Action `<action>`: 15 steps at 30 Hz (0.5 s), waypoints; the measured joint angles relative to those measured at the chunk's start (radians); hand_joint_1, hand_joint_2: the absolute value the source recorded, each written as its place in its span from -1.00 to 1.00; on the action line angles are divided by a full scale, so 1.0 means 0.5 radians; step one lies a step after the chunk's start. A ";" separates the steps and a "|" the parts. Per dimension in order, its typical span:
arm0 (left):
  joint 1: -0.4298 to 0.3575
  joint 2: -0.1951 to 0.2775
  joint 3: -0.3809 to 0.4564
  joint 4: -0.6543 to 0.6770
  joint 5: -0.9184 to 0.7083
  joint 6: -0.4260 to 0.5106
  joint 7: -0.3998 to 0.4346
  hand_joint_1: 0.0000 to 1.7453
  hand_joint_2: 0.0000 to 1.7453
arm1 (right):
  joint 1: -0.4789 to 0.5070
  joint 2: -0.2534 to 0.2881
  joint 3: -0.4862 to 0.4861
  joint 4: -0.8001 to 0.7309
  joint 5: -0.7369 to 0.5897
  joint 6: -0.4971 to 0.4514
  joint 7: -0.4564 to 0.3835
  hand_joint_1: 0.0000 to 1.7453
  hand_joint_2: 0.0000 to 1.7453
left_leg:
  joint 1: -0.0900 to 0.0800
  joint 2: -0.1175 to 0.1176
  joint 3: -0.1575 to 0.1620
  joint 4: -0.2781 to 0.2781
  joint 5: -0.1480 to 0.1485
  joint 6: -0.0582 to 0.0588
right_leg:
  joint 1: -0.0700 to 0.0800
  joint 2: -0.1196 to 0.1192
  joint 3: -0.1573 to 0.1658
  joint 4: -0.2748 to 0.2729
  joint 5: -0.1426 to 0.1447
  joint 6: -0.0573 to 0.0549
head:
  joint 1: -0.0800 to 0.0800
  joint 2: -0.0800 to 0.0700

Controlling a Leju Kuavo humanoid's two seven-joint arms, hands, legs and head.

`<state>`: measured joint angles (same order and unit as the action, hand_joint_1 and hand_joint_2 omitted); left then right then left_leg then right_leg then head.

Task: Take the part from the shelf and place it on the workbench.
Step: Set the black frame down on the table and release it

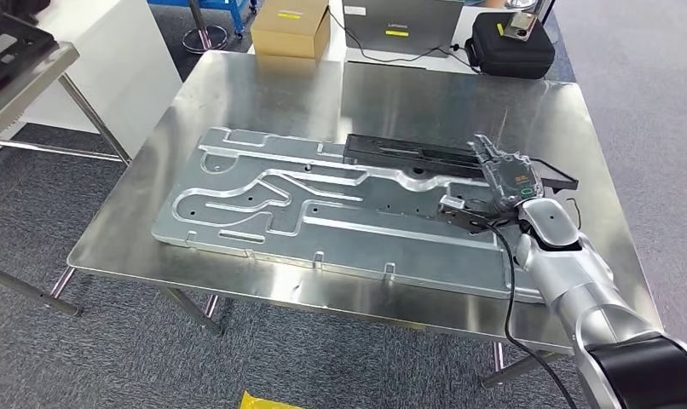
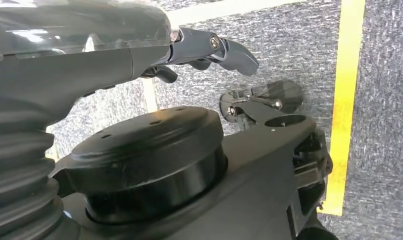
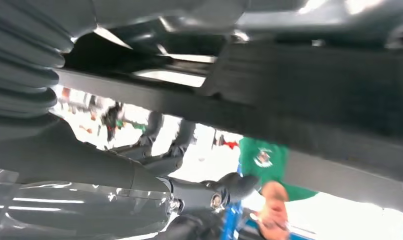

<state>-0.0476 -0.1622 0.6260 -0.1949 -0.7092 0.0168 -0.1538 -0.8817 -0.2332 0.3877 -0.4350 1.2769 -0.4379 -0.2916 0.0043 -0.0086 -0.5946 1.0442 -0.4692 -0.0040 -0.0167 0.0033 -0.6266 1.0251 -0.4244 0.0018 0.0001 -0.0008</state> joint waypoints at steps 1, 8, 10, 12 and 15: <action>0.000 0.000 0.009 0.000 0.001 0.006 -0.009 -1.00 -1.00 | -0.008 0.000 -0.022 0.015 -0.031 0.004 -0.012 -1.00 -1.00 | 0.001 0.002 -0.032 0.077 -0.047 -0.008 | -0.004 -0.001 0.004 -0.004 0.001 -0.012 | -0.001 0.000; 0.005 0.000 0.047 0.000 -0.012 0.024 -0.079 -1.00 -1.00 | -0.010 -0.009 -0.166 0.089 -0.199 0.000 -0.082 -1.00 -1.00 | 0.006 0.005 -0.157 0.299 -0.049 0.003 | 0.009 0.001 0.019 0.000 -0.010 -0.026 | -0.003 0.000; 0.002 0.000 0.053 0.000 -0.020 0.026 -0.098 -1.00 -1.00 | -0.012 -0.016 -0.208 0.095 -0.260 -0.003 -0.111 -1.00 -1.00 | -0.001 0.005 -0.039 0.051 0.045 0.023 | 0.017 0.003 0.024 0.004 -0.016 -0.015 | -0.003 0.000; -0.002 0.000 0.057 0.000 -0.028 0.027 -0.116 -1.00 -1.00 | -0.011 -0.023 -0.259 0.100 -0.349 0.020 -0.157 -1.00 -1.00 | -0.008 0.003 -0.003 -0.029 0.050 0.033 | 0.021 0.004 0.021 0.004 -0.015 0.004 | -0.001 0.000; -0.007 -0.003 0.058 0.000 -0.039 0.035 -0.141 -1.00 -1.00 | -0.014 -0.026 -0.381 0.100 -0.618 0.202 -0.279 -1.00 -1.00 | -0.003 0.003 0.009 -0.062 0.070 0.062 | 0.011 0.002 0.015 0.022 -0.032 0.042 | 0.000 0.000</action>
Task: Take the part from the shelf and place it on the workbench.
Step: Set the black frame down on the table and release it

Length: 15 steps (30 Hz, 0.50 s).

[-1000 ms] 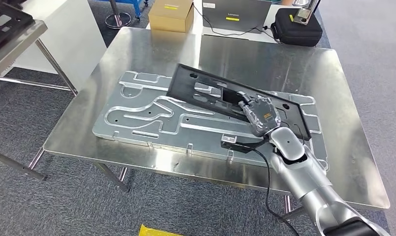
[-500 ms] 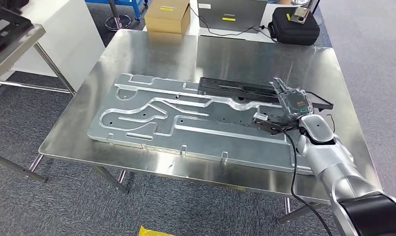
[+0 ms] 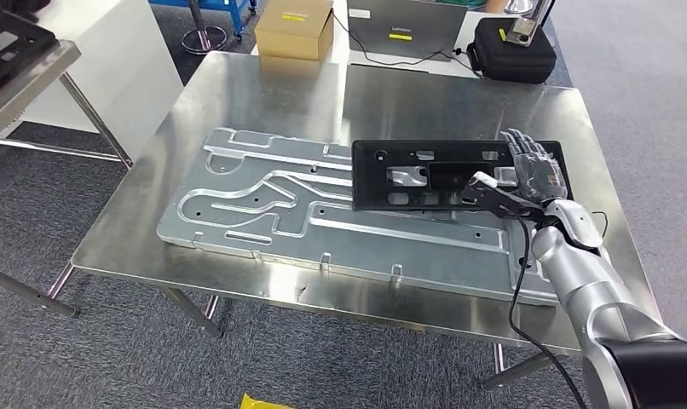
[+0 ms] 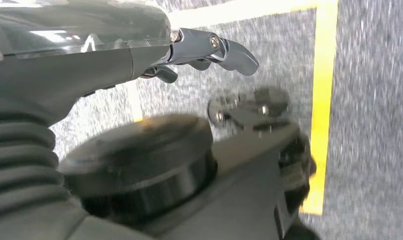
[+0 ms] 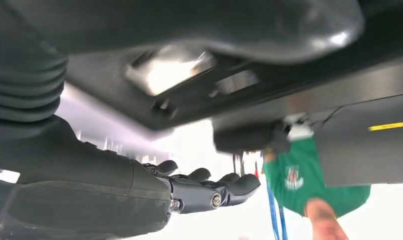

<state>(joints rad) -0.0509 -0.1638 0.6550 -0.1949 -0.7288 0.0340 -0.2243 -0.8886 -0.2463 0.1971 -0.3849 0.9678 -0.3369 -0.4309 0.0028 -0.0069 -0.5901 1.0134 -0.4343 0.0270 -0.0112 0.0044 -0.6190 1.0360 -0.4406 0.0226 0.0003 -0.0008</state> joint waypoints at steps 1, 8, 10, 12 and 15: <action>-0.003 -0.001 0.001 0.000 -0.004 0.003 -0.009 -1.00 -1.00 | -0.005 0.001 -0.063 -0.001 -0.135 0.118 -0.051 -1.00 -1.00 | 0.004 0.000 0.005 -0.014 0.009 0.010 | -0.003 -0.001 -0.024 0.055 -0.038 0.011 | 0.002 0.000; -0.015 -0.002 0.019 0.000 -0.024 0.028 -0.071 -1.00 -1.00 | -0.060 0.032 -0.538 -0.005 -0.884 1.038 -0.136 -1.00 -1.00 | 0.007 -0.003 0.006 -0.006 0.007 0.009 | -0.028 -0.006 -0.151 0.319 -0.084 0.052 | 0.005 0.000; -0.020 0.000 0.022 0.000 -0.029 0.031 -0.093 -1.00 -1.00 | -0.116 0.040 -0.639 -0.006 -1.065 1.262 -0.083 -1.00 -1.00 | 0.002 -0.004 -0.001 0.013 -0.005 -0.008 | -0.028 -0.005 -0.031 0.077 0.005 0.042 | 0.004 0.000; -0.024 0.003 0.028 0.000 -0.032 0.034 -0.110 -1.00 -1.00 | -0.163 0.051 -0.740 -0.006 -1.257 1.457 -0.048 -1.00 -1.00 | -0.004 -0.005 -0.009 0.019 -0.009 -0.026 | -0.016 -0.002 0.003 -0.004 0.011 0.017 | 0.002 0.000; -0.026 0.006 0.035 0.000 -0.040 0.046 -0.124 -1.00 -1.00 | -0.181 0.089 -0.866 -0.053 -1.543 1.724 -0.079 -1.00 -1.00 | 0.000 -0.004 -0.018 0.036 -0.027 -0.057 | -0.018 -0.005 0.002 -0.017 0.020 -0.028 | 0.000 0.000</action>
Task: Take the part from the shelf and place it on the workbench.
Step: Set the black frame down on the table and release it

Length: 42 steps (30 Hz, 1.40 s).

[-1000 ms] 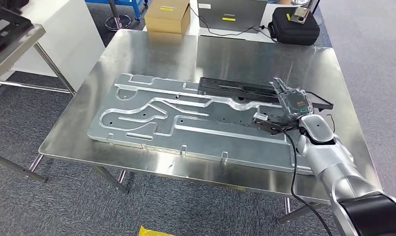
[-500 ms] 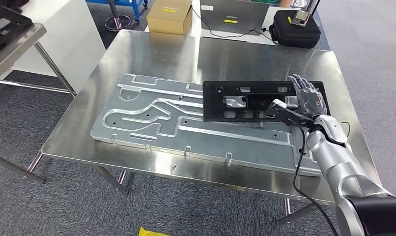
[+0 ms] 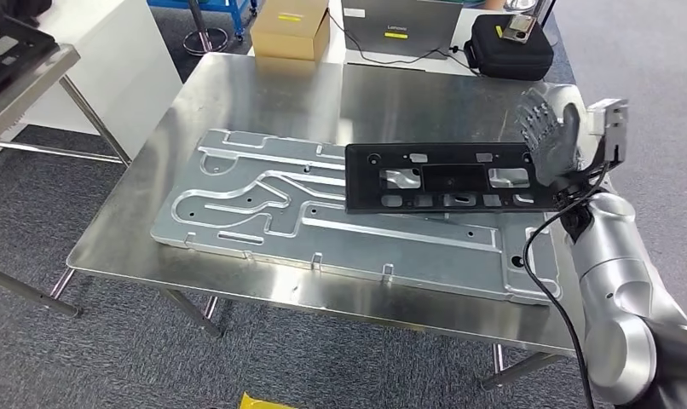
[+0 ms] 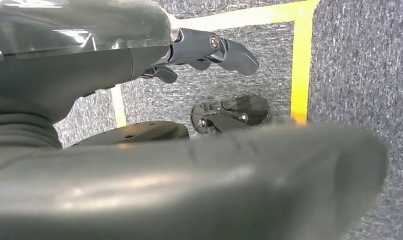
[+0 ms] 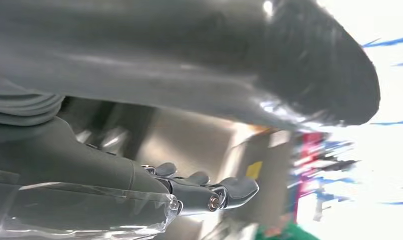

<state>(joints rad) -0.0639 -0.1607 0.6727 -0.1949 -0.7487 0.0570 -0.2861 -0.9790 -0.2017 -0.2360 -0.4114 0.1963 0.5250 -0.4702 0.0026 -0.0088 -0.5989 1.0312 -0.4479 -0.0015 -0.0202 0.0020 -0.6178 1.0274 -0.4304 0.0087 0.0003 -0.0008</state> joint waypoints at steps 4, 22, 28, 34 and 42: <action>-0.002 0.000 0.022 0.000 0.000 0.013 0.034 -1.00 -1.00 | 0.152 0.102 -0.037 -0.296 -0.441 0.119 -0.043 -1.00 -1.00 | 0.006 0.005 -0.183 0.412 -0.214 -0.026 | 0.003 -0.008 0.008 -0.008 -0.001 -0.040 | -0.010 0.000; -0.005 -0.030 0.275 0.000 0.166 -0.016 0.248 -1.00 -1.00 | 1.522 0.406 0.854 -2.115 -0.506 -0.686 -0.236 -1.00 -1.00 | 0.008 0.015 -0.033 -0.063 0.102 0.067 | 0.002 -0.004 -0.099 0.478 -0.348 0.045 | -0.002 0.000; -0.018 -0.028 0.285 -0.001 0.128 -0.024 0.253 -1.00 -1.00 | 1.662 0.499 0.920 -2.272 -0.439 -0.773 -0.169 -1.00 -1.00 | 0.006 0.012 -0.095 -0.029 0.157 0.005 | 0.010 0.002 0.232 -0.017 -0.182 0.018 | -0.007 0.000; -0.014 -0.021 0.285 -0.001 0.096 -0.041 0.259 -1.00 -1.00 | 1.771 0.577 0.921 -2.323 -0.402 -0.801 -0.151 -1.00 -1.00 | 0.018 0.010 -0.206 0.284 -0.164 -0.059 | 0.005 -0.008 0.120 -0.032 -0.073 -0.067 | -0.019 0.000; -0.032 -0.008 0.284 -0.003 0.080 -0.048 0.274 -1.00 -1.00 | 1.813 0.625 0.921 -2.328 -0.377 -0.807 -0.150 -1.00 -1.00 | 0.005 0.007 0.237 0.004 -0.150 -0.022 | 0.020 -0.014 -0.066 0.002 0.071 -0.032 | -0.018 0.000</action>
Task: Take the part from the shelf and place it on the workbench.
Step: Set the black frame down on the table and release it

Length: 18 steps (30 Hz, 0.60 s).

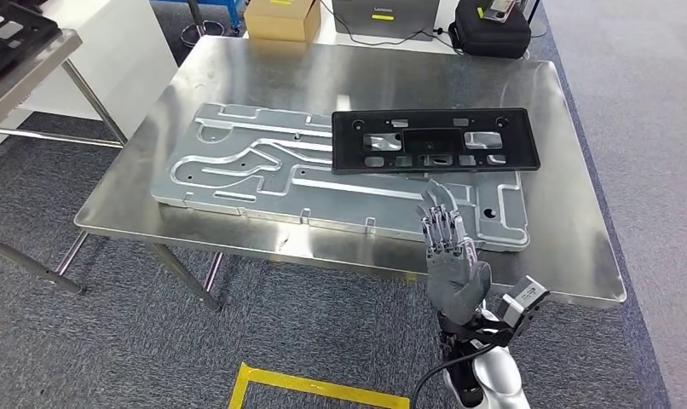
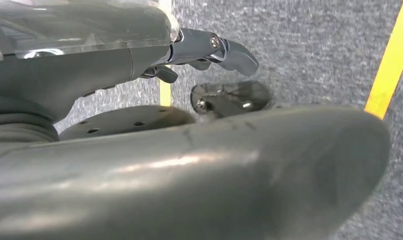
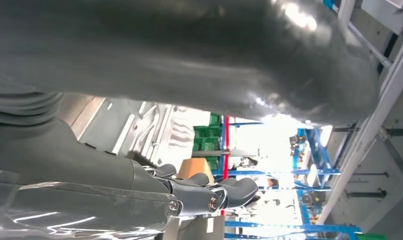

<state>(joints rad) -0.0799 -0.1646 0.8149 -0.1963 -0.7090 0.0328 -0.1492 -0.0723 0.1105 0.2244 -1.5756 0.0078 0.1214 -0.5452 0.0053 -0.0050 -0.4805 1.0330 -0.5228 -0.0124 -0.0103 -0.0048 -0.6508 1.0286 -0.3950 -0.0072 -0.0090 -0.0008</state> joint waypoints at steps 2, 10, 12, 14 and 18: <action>-0.003 0.002 0.000 0.000 -0.006 0.000 0.004 -1.00 -1.00 | 0.005 0.010 0.001 -0.001 0.001 0.000 0.001 -1.00 -1.00 | -0.011 -0.001 0.035 -0.084 -0.010 0.026 | -0.001 -0.002 -0.002 -0.010 0.036 0.027 | -0.002 0.000; -0.003 0.003 0.001 0.000 -0.013 0.018 0.031 -1.00 -1.00 | 0.031 0.018 0.002 0.016 0.008 -0.022 0.035 -1.00 -1.00 | -0.004 0.026 -0.167 -0.087 0.174 0.099 | -0.011 0.006 -0.125 0.535 -0.348 0.084 | 0.003 0.000; -0.002 0.003 0.001 0.000 -0.014 0.021 0.035 -1.00 -1.00 | 0.033 0.018 0.002 0.022 0.009 -0.025 0.040 -1.00 -1.00 | -0.004 0.027 -0.236 -0.068 0.213 0.090 | -0.012 0.006 -0.002 0.455 -0.239 0.081 | 0.003 0.000; -0.004 0.003 0.001 0.000 -0.020 0.021 0.037 -1.00 -1.00 | 0.030 0.019 0.002 0.025 0.016 -0.033 0.056 -1.00 -1.00 | -0.007 0.026 -0.286 -0.044 0.242 0.075 | -0.007 0.008 0.212 0.181 -0.220 0.064 | 0.003 0.000; -0.001 0.004 0.001 0.000 -0.037 0.019 0.040 -1.00 -1.00 | 0.028 0.022 -0.012 0.063 0.028 -0.055 0.081 -1.00 -1.00 | -0.007 0.024 -0.322 -0.036 0.303 0.026 | 0.011 0.007 0.336 -0.063 -0.264 0.011 | 0.002 0.000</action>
<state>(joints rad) -0.0804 -0.1627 0.8152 -0.1965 -0.7275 0.0423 -0.1291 -0.0581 0.1213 0.2185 -1.5439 0.0220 0.0938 -0.5049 0.0016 0.0070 -0.6414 1.0149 -0.3711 0.0004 -0.0048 -0.0012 -0.4829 0.9971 -0.5269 -0.0019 -0.0077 -0.0008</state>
